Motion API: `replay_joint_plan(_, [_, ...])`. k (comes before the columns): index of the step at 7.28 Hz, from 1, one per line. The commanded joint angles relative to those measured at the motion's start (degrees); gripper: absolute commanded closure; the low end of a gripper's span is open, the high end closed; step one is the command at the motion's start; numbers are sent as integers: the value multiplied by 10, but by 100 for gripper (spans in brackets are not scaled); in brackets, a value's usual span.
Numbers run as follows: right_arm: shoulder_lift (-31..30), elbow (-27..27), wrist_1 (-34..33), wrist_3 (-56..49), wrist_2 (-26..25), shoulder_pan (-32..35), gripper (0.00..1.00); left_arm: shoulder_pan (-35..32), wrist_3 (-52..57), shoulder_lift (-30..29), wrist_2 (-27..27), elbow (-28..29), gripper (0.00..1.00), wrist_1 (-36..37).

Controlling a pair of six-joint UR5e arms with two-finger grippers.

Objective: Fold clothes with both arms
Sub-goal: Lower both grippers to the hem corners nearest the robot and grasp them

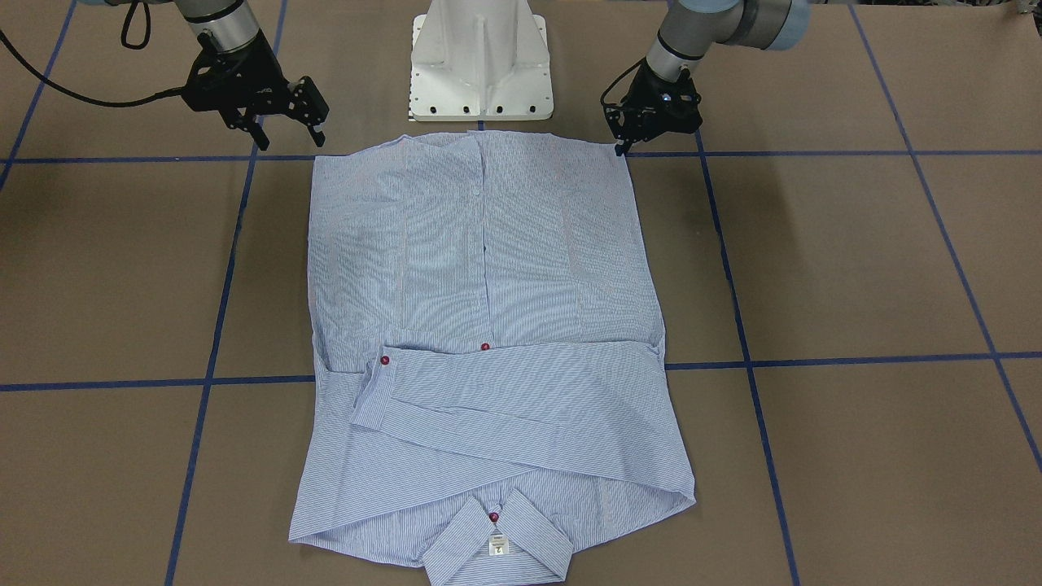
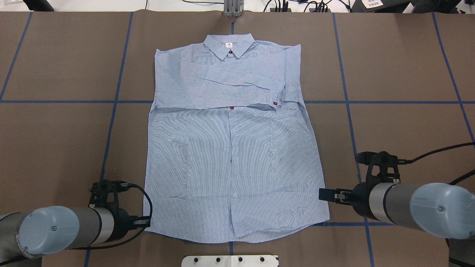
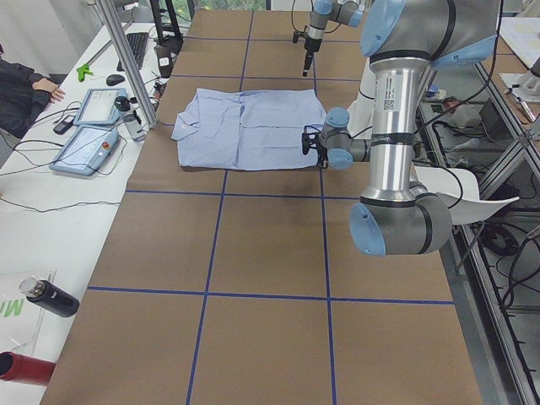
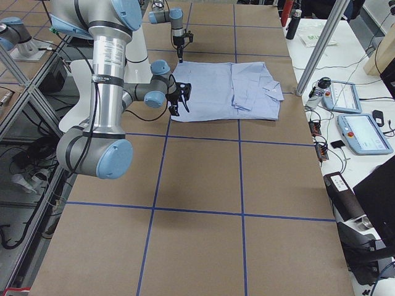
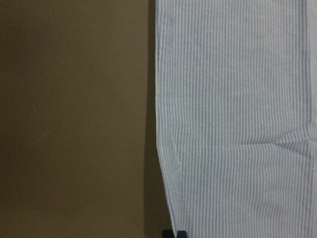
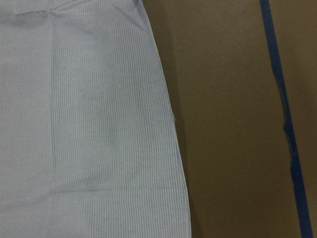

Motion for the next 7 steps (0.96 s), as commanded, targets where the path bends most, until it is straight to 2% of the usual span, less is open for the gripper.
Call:
replay_joint_plan(1, [-13,-24,42,55,-55,-41,14,0,-2,1,4,-3,100,0])
replay_joint_plan(3, [-3,-50,51,93,-122,-90,32,0,-2,4,12,-11,100,1])
replay_joint_plan(5, [-3,-78,80,102,-163,-116,36,0,-2,4,13,-19,100,13])
replay_joint_plan(7, [-3,-80,84,123,-200,-148,41,0,-2,4,13,-36,100,33])
